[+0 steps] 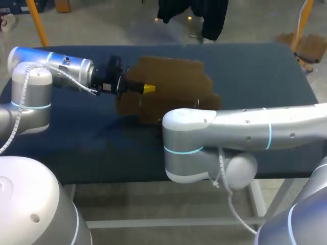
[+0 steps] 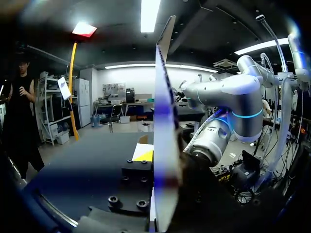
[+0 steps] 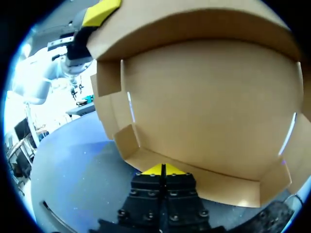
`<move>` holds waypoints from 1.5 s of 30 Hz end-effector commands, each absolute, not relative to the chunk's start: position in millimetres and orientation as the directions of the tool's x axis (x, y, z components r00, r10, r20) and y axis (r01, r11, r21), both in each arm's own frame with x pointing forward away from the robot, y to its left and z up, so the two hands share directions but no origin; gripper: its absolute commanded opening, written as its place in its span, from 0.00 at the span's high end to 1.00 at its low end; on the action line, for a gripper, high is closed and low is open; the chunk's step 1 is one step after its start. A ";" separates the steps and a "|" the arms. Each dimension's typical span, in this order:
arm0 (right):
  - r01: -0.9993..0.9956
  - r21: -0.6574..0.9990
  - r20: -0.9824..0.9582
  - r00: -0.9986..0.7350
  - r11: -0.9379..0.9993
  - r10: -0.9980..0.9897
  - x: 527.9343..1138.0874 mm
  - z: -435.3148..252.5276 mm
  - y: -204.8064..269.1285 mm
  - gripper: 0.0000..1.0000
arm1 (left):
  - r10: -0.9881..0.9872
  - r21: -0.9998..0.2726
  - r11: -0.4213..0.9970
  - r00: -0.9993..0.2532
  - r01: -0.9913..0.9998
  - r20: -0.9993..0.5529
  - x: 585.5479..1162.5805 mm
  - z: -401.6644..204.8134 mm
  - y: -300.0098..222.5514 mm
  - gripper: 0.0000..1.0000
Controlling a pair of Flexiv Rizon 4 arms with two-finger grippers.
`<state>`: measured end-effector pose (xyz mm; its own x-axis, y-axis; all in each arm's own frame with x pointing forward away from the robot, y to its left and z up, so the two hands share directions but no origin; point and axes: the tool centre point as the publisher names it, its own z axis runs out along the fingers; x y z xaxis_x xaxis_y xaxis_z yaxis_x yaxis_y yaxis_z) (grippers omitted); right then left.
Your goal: Assemble the packaging by folding the flat box into shape, placing the metal phone stand inside, and closing the box properly
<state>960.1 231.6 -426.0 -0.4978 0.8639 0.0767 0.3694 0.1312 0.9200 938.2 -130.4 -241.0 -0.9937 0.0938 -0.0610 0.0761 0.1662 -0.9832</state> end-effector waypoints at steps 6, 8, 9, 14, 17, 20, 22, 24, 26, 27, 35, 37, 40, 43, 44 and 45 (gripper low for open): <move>0.367 0.921 0.073 -0.492 0.131 0.868 959.3 -427.9 234.4 1.00 | 0.087 -0.981 0.177 -0.994 0.081 -0.066 938.5 -243.9 -133.4 1.00; 0.367 0.921 0.073 -0.492 0.131 0.868 959.3 -427.9 234.4 1.00 | 0.086 -0.981 0.176 -0.994 0.080 -0.065 938.7 -244.3 -133.5 1.00; 0.367 0.921 0.073 -0.492 0.131 0.868 959.3 -427.9 234.4 1.00 | 0.085 -0.981 0.175 -0.994 0.080 -0.065 938.8 -244.3 -133.5 1.00; 0.367 0.921 0.073 -0.492 0.131 0.868 959.3 -427.9 234.4 1.00 | 0.082 -0.983 0.165 -0.994 0.085 -0.073 938.3 -242.5 -131.8 1.00; 0.367 0.921 0.073 -0.492 0.131 0.868 959.3 -427.9 234.4 1.00 | 0.082 -0.982 0.165 -0.994 0.090 -0.077 937.4 -241.2 -131.6 1.00; 0.367 0.921 0.073 -0.492 0.131 0.868 959.3 -427.9 234.4 1.00 | 0.082 -0.982 0.164 -0.993 0.094 -0.081 936.4 -239.7 -131.2 1.00; 0.367 0.921 0.073 -0.492 0.131 0.868 959.3 -427.9 234.4 1.00 | 0.082 -0.982 0.165 -0.993 0.097 -0.084 935.7 -239.0 -130.8 1.00; 0.367 0.921 0.073 -0.492 0.131 0.868 959.3 -427.9 234.4 1.00 | 0.081 -0.981 0.165 -0.993 0.099 -0.087 935.1 -238.2 -130.4 1.00; 0.367 0.921 0.073 -0.492 0.131 0.868 959.3 -427.9 234.4 1.00 | 0.081 -0.981 0.164 -0.993 0.101 -0.089 934.8 -237.7 -130.1 1.00; 0.367 0.921 0.073 -0.492 0.131 0.868 959.3 -427.9 234.4 1.00 | 0.080 -0.981 0.165 -0.993 0.102 -0.090 934.8 -237.7 -130.0 1.00; 0.367 0.921 0.073 -0.492 0.131 0.868 959.3 -427.9 234.4 1.00 | 0.079 -0.980 0.172 -0.993 0.098 -0.086 934.4 -240.7 -129.2 1.00; 0.367 0.921 0.073 -0.492 0.131 0.868 959.3 -427.9 234.4 1.00 | 0.078 -0.980 0.174 -0.993 0.096 -0.083 934.7 -241.7 -129.2 1.00; 0.367 0.921 0.073 -0.492 0.131 0.868 959.3 -427.9 234.4 1.00 | 0.076 -0.980 0.174 -0.994 0.094 -0.081 935.1 -242.4 -128.7 1.00; 0.367 0.921 0.073 -0.492 0.131 0.868 959.3 -427.9 234.4 1.00 | 0.074 -0.981 0.171 -0.994 0.095 -0.083 935.4 -241.9 -127.9 1.00; 0.367 0.921 0.073 -0.492 0.131 0.868 959.3 -427.9 234.4 1.00 | 0.074 -0.981 0.171 -0.994 0.096 -0.084 935.3 -241.1 -127.7 1.00; 0.367 0.921 0.073 -0.492 0.131 0.868 959.3 -427.9 234.4 1.00 | 0.074 -0.981 0.170 -0.994 0.097 -0.085 935.3 -240.9 -127.7 1.00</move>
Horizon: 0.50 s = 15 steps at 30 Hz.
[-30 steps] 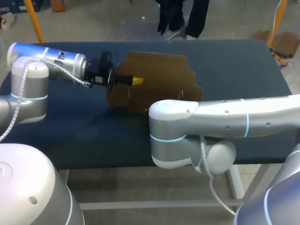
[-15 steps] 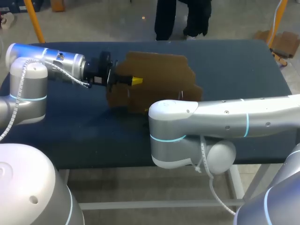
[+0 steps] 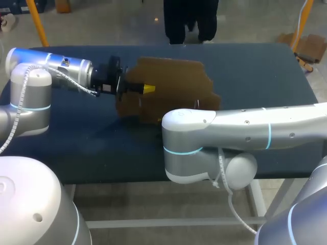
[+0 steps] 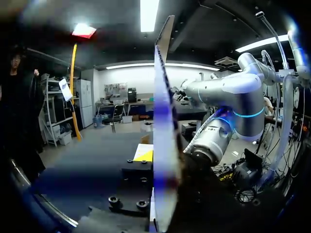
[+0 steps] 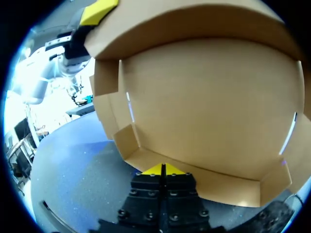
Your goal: Assemble the packaging by folding the flat box into shape, placing the metal phone stand inside, and closing the box properly
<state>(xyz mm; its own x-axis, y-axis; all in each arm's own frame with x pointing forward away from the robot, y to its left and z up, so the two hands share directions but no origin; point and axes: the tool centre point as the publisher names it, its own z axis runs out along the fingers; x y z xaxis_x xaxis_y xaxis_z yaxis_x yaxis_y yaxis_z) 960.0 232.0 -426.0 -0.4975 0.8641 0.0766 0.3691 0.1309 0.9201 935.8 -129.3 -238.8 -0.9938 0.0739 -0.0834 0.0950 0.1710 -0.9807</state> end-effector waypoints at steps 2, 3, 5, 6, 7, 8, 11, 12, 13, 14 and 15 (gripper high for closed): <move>0.367 0.921 0.073 -0.492 0.131 0.868 959.3 -427.9 234.4 1.00 | 0.073 -0.980 0.171 -0.993 0.099 -0.088 935.2 -240.1 -127.6 1.00; 0.367 0.921 0.073 -0.492 0.131 0.868 959.3 -427.9 234.4 1.00 | 0.073 -0.980 0.171 -0.993 0.100 -0.088 935.2 -239.9 -127.5 1.00; 0.367 0.921 0.073 -0.492 0.131 0.868 959.3 -427.9 234.4 1.00 | 0.073 -0.980 0.172 -0.993 0.100 -0.089 935.2 -239.6 -127.4 1.00; 0.367 0.921 0.073 -0.492 0.131 0.868 959.3 -427.9 234.4 1.00 | 0.073 -0.980 0.172 -0.993 0.100 -0.089 935.2 -239.6 -127.4 1.00; 0.367 0.921 0.073 -0.492 0.131 0.868 959.3 -427.9 234.4 1.00 | 0.073 -0.980 0.172 -0.993 0.100 -0.089 935.2 -239.6 -127.4 1.00; 0.367 0.921 0.073 -0.492 0.131 0.868 959.3 -427.9 234.4 1.00 | 0.073 -0.980 0.172 -0.993 0.100 -0.089 935.2 -239.6 -127.4 1.00; 0.367 0.921 0.073 -0.492 0.131 0.868 959.3 -427.9 234.4 1.00 | 0.073 -0.980 0.172 -0.993 0.100 -0.089 935.2 -239.6 -127.4 1.00; 0.367 0.921 0.073 -0.492 0.131 0.868 959.3 -427.9 234.4 1.00 | 0.073 -0.980 0.172 -0.993 0.100 -0.089 935.2 -239.6 -127.4 1.00; 0.367 0.921 0.076 -0.490 0.126 0.869 959.4 -427.9 234.0 1.00 | 0.073 -0.980 0.172 -0.993 0.100 -0.089 935.2 -239.6 -127.4 1.00; 0.366 0.923 0.079 -0.488 0.122 0.869 959.0 -427.1 233.3 1.00 | 0.073 -0.980 0.172 -0.993 0.100 -0.089 935.2 -239.6 -127.4 1.00; 0.363 0.925 0.080 -0.484 0.116 0.871 958.0 -425.6 232.6 1.00 | 0.073 -0.980 0.172 -0.993 0.100 -0.089 935.2 -239.6 -127.4 1.00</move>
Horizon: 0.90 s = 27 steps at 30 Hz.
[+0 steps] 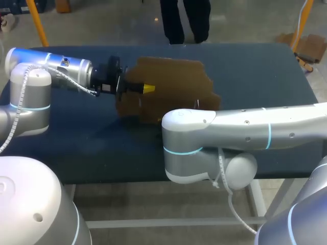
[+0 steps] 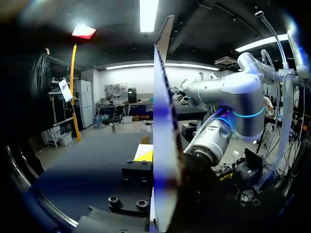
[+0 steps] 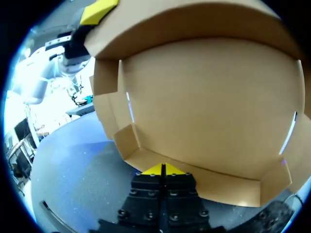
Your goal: Assemble the packaging by folding the flat box into shape, placing the metal phone stand inside, and closing the box properly
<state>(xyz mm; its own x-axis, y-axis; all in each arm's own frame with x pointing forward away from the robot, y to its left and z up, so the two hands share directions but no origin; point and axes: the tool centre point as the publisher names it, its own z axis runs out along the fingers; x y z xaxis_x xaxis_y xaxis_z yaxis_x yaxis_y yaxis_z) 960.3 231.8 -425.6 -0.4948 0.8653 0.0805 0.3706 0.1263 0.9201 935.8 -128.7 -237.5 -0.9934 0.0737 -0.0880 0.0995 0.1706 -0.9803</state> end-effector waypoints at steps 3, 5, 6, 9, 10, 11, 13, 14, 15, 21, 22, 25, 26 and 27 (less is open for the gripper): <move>0.350 0.931 0.085 -0.478 0.101 0.874 954.5 -419.4 229.5 1.00 | 0.073 -0.980 0.172 -0.993 0.100 -0.089 935.2 -239.6 -127.4 1.00; 0.342 0.936 0.101 -0.484 0.081 0.869 951.4 -415.4 226.7 1.00 | 0.073 -0.980 0.172 -0.993 0.100 -0.089 935.2 -239.6 -127.4 1.00; 0.339 0.938 0.104 -0.484 0.076 0.869 949.8 -413.7 225.5 1.00 | 0.073 -0.980 0.172 -0.993 0.100 -0.089 935.2 -239.6 -127.4 1.00; 0.333 0.941 0.119 -0.491 0.060 0.863 944.9 -407.7 221.6 1.00 | 0.073 -0.980 0.172 -0.993 0.100 -0.089 935.2 -239.6 -127.4 1.00; 0.330 0.942 0.119 -0.492 0.058 0.862 942.6 -405.2 220.5 1.00 | 0.073 -0.980 0.172 -0.993 0.100 -0.089 935.2 -239.6 -127.4 1.00; 0.329 0.943 0.124 -0.498 0.055 0.858 940.5 -403.2 219.7 1.00 | 0.073 -0.980 0.172 -0.993 0.100 -0.089 935.2 -239.6 -127.4 1.00; 0.327 0.944 0.128 -0.505 0.052 0.854 935.8 -399.9 218.0 1.00 | 0.073 -0.980 0.172 -0.993 0.100 -0.089 935.2 -239.6 -127.4 1.00; 0.327 0.944 0.136 -0.513 0.046 0.847 933.6 -398.5 217.1 1.00 | 0.073 -0.980 0.172 -0.993 0.100 -0.089 935.2 -239.6 -127.4 1.00; 0.328 0.944 0.139 -0.516 0.044 0.845 931.2 -397.1 215.9 1.00 | 0.073 -0.980 0.172 -0.993 0.100 -0.089 935.2 -239.6 -127.4 1.00; 0.330 0.944 0.172 -0.545 0.020 0.821 911.5 -385.6 200.2 1.00 | 0.073 -0.980 0.172 -0.993 0.100 -0.089 935.2 -239.6 -127.4 1.00; 0.329 0.944 0.177 -0.548 0.017 0.817 908.5 -383.9 196.6 1.00 | 0.073 -0.980 0.172 -0.993 0.100 -0.089 935.2 -239.6 -127.4 1.00; 0.334 0.943 0.195 -0.563 0.005 0.803 900.7 -379.5 184.7 1.00 | 0.073 -0.980 0.172 -0.993 0.100 -0.089 935.2 -239.6 -127.4 1.00; 0.336 0.942 0.201 -0.567 0.001 0.799 898.4 -378.0 180.6 1.00 | 0.073 -0.980 0.172 -0.993 0.100 -0.089 935.2 -239.6 -127.4 1.00; 0.337 0.941 0.208 -0.570 -0.004 0.795 896.1 -376.7 177.3 1.00 | 0.073 -0.980 0.172 -0.993 0.100 -0.089 935.2 -239.6 -127.4 1.00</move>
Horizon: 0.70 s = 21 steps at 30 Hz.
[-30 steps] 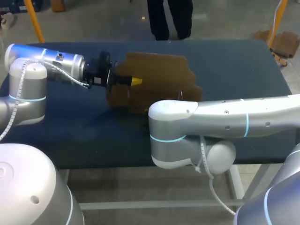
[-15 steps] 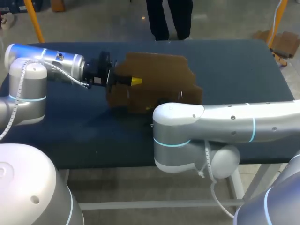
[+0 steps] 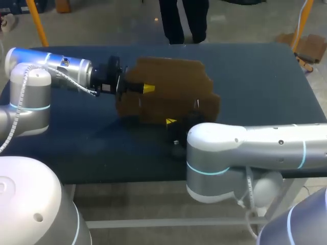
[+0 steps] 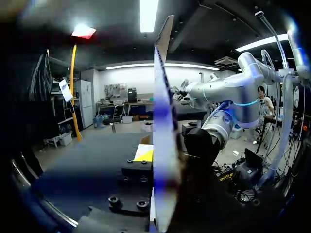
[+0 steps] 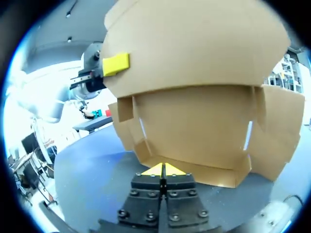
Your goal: Assemble the packaging by folding the flat box into shape, placing the metal phone stand inside, and closing the box properly
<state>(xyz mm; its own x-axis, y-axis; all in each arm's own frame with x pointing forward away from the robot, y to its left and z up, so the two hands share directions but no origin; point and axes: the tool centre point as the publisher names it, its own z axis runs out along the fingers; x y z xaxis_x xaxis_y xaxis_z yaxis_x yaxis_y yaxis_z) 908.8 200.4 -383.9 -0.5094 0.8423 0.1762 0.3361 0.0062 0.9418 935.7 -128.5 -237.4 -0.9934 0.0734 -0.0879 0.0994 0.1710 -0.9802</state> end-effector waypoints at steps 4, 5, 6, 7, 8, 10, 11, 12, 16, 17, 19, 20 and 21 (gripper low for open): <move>0.341 0.940 0.223 -0.581 -0.014 0.783 886.2 -371.4 162.9 1.00 | 0.073 -0.980 0.172 -0.993 0.100 -0.089 935.2 -239.6 -127.4 1.00; 0.342 0.940 0.225 -0.583 -0.016 0.781 884.0 -370.4 159.6 1.00 | 0.073 -0.980 0.172 -0.993 0.100 -0.089 935.2 -239.6 -127.4 1.00; 0.344 0.939 0.234 -0.588 -0.022 0.774 881.8 -369.2 156.6 1.00 | 0.073 -0.980 0.172 -0.993 0.100 -0.089 935.2 -239.6 -127.4 1.00; 0.344 0.939 0.237 -0.590 -0.026 0.772 879.6 -367.8 153.8 1.00 | 0.073 -0.980 0.172 -0.993 0.100 -0.089 935.2 -239.6 -127.4 1.00; 0.342 0.939 0.237 -0.591 -0.027 0.771 877.2 -366.1 150.7 1.00 | 0.073 -0.980 0.172 -0.993 0.100 -0.089 935.2 -239.6 -127.4 1.00; 0.337 0.941 0.241 -0.599 -0.033 0.763 872.0 -363.1 146.2 1.00 | 0.073 -0.980 0.172 -0.993 0.100 -0.089 935.2 -239.6 -127.4 1.00; 0.335 0.942 0.240 -0.601 -0.033 0.763 869.7 -362.3 144.4 1.00 | 0.073 -0.980 0.172 -0.993 0.100 -0.089 935.2 -239.6 -127.4 1.00; 0.333 0.942 0.239 -0.607 -0.031 0.758 866.8 -361.4 142.2 1.00 | 0.073 -0.980 0.172 -0.993 0.100 -0.089 935.2 -239.6 -127.4 1.00; 0.341 0.940 0.248 -0.622 -0.029 0.742 856.7 -360.4 130.0 1.00 | 0.073 -0.980 0.172 -0.993 0.100 -0.089 935.2 -239.6 -127.4 1.00; 0.342 0.939 0.250 -0.624 -0.029 0.740 854.5 -360.4 126.9 1.00 | 0.073 -0.980 0.172 -0.993 0.100 -0.089 935.2 -239.6 -127.4 1.00; 0.346 0.938 0.254 -0.628 -0.029 0.736 849.7 -359.5 120.1 1.00 | 0.073 -0.980 0.172 -0.993 0.100 -0.089 935.2 -239.6 -127.4 1.00; 0.346 0.938 0.257 -0.632 -0.030 0.731 847.2 -358.9 116.3 1.00 | 0.073 -0.980 0.172 -0.993 0.100 -0.089 935.2 -239.6 -127.4 1.00; 0.345 0.938 0.258 -0.635 -0.031 0.728 845.2 -358.5 113.0 1.00 | 0.073 -0.980 0.172 -0.993 0.100 -0.089 935.2 -239.6 -127.4 1.00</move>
<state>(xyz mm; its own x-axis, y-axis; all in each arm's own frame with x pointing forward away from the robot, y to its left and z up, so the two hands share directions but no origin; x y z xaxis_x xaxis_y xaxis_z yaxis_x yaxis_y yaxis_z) 856.9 127.2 -362.1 -0.5426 0.8091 0.2258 0.3514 -0.0255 0.9359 935.7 -128.4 -237.4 -0.9934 0.0732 -0.0879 0.0993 0.1712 -0.9802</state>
